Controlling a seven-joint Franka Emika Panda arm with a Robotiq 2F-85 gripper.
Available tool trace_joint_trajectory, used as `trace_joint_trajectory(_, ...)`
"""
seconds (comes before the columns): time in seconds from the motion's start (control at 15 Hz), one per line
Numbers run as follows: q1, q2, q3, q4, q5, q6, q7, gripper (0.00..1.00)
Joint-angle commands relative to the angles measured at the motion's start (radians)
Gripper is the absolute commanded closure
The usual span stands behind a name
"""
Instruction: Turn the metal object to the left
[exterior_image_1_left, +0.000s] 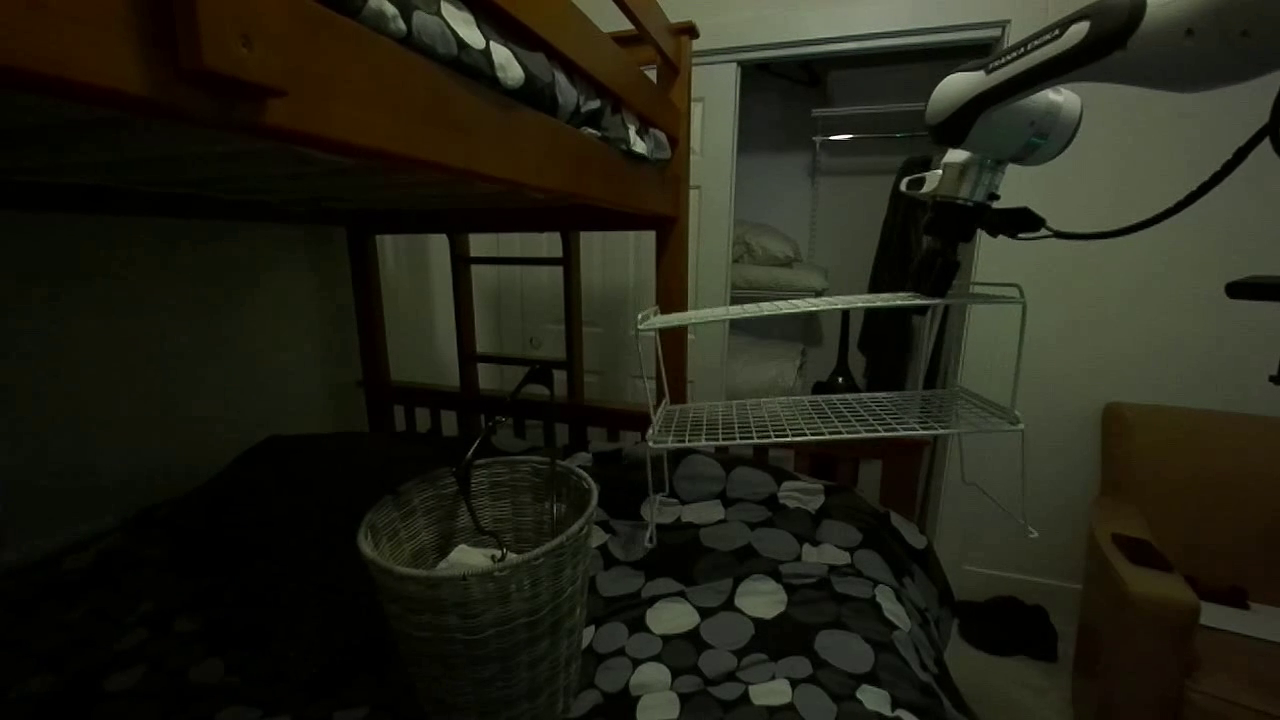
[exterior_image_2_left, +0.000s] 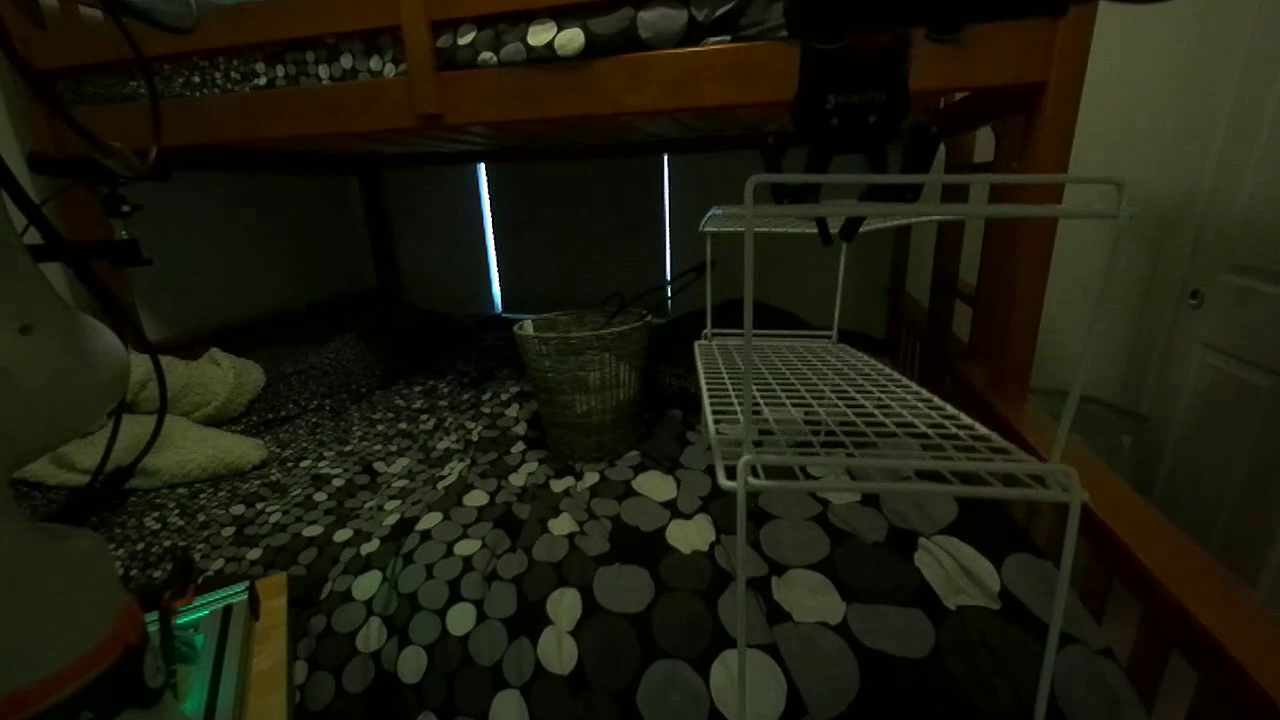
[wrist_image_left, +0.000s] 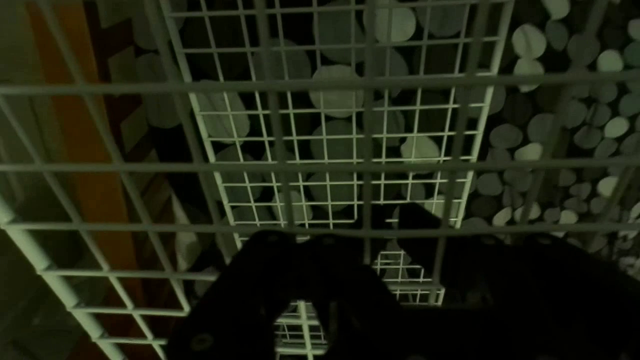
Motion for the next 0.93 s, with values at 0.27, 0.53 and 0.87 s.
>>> trace_joint_trajectory(0.27,0.024,-0.089,-0.061,-0.049,-0.098,-0.001,-0.368,0.96)
trace_joint_trajectory(0.53,0.040,-0.088,-0.066,-0.010,-0.049,-0.001,-0.505,0.96)
trace_joint_trajectory(0.87,0.055,-0.055,-0.069,0.077,0.057,-0.044,-0.648,0.96)
